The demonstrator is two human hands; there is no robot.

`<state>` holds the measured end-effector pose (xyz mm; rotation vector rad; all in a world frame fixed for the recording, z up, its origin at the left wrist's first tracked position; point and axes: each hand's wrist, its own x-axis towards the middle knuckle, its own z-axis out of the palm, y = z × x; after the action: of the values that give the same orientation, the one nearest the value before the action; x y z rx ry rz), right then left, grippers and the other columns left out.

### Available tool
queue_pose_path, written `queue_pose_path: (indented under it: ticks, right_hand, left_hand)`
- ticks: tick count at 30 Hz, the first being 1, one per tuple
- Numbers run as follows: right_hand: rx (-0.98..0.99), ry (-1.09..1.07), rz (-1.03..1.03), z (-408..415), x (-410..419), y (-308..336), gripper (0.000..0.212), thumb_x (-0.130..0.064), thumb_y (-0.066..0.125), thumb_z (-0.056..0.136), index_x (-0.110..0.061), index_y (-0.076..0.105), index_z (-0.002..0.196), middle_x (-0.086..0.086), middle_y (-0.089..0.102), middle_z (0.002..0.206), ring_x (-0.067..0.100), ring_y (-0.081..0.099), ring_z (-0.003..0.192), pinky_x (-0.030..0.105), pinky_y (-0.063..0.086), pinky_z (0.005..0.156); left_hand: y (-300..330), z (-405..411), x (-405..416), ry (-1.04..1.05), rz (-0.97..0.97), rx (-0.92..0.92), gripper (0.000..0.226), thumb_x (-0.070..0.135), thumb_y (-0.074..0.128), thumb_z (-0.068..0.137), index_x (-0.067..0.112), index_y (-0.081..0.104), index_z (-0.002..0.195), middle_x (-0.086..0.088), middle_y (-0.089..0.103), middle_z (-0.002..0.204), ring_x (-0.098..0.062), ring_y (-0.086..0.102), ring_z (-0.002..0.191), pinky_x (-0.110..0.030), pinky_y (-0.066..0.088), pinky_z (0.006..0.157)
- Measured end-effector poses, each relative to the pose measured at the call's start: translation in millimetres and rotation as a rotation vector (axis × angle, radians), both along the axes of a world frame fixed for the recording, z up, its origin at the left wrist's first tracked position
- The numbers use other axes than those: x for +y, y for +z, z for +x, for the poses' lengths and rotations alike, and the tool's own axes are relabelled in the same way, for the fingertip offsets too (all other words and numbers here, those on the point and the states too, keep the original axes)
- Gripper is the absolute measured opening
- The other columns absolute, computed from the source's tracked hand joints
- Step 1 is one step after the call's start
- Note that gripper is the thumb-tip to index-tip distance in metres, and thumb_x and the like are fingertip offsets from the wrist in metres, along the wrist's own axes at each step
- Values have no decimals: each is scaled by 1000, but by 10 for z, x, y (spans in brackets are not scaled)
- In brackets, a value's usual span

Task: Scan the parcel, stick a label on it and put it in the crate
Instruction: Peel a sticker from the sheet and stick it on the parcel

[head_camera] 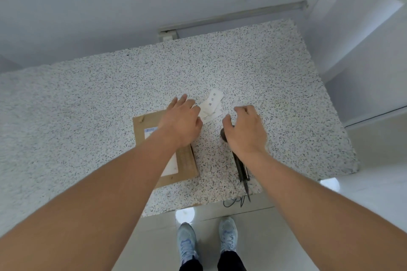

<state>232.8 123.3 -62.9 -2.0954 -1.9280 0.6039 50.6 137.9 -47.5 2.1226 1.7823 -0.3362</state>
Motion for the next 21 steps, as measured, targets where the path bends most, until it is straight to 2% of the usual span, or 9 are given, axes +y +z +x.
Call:
queue_pose_path:
  ticks: [2,4,8,10,11,13,14,18,21]
  right_hand:
    - [17,96,-12,-43,271,-54,36,-33,47,106,-12,69,124,4,60,125,22,61,103,35,53,74]
    - [-59,203,-51,-125,514,-148,27,-22,51,104,-13,71,121,4,62,122,23,63,102,36,52,72]
    - [-130,302,-154,-291,812,-433,32,-5,58,94,-17,68,123,3,65,122,26,64,111,33,46,70]
    - [-157,319,-137,-331,873,-568,19,-10,61,97,-17,67,113,3,65,113,27,62,108,34,44,67]
    - [-173,317,-119,-336,888,-610,11,-16,63,98,-16,67,109,4,65,110,27,59,108,35,43,66]
    - [-193,306,-75,-346,910,-664,14,-28,67,98,-14,66,102,6,65,104,27,55,106,37,40,67]
    - [-200,299,-66,-349,914,-673,18,-31,68,98,-13,66,99,6,65,100,27,54,104,37,39,68]
    - [-221,262,-17,-370,923,-695,16,-23,61,102,-12,70,95,2,45,75,23,51,85,34,41,65]
    - [-213,267,-1,-385,935,-672,28,-26,50,106,-11,64,87,3,51,75,24,57,79,33,38,57]
  left_hand:
    - [-67,-15,185,-31,-4,38,45,32,41,102,13,57,139,-9,52,150,-30,33,150,-49,13,128]
    - [-131,-15,366,-54,-23,107,41,34,45,99,15,61,132,-7,61,134,-27,49,136,-51,18,126]
    - [-213,50,655,-61,-112,211,33,35,48,98,18,64,120,-4,62,119,-24,61,115,-49,22,124]
    - [-267,76,759,-74,-126,241,28,33,49,97,17,65,114,-3,62,111,-24,61,106,-47,35,114]
    - [-298,85,793,-72,-129,244,26,32,49,97,16,65,111,-2,61,107,-24,60,99,-45,44,100]
    - [-369,91,827,-59,-141,239,22,31,51,97,15,65,105,-2,60,100,-23,60,90,-38,43,72]
    - [-407,89,833,-56,-147,242,22,32,52,96,15,65,103,-2,59,99,-23,60,89,-37,41,66]
    - [-489,64,839,-40,-142,234,18,31,55,94,16,63,100,-2,56,100,-23,60,89,-38,40,65]
    - [-438,57,850,-26,-126,199,24,30,53,97,15,68,107,-4,64,107,-25,62,93,-37,41,71]
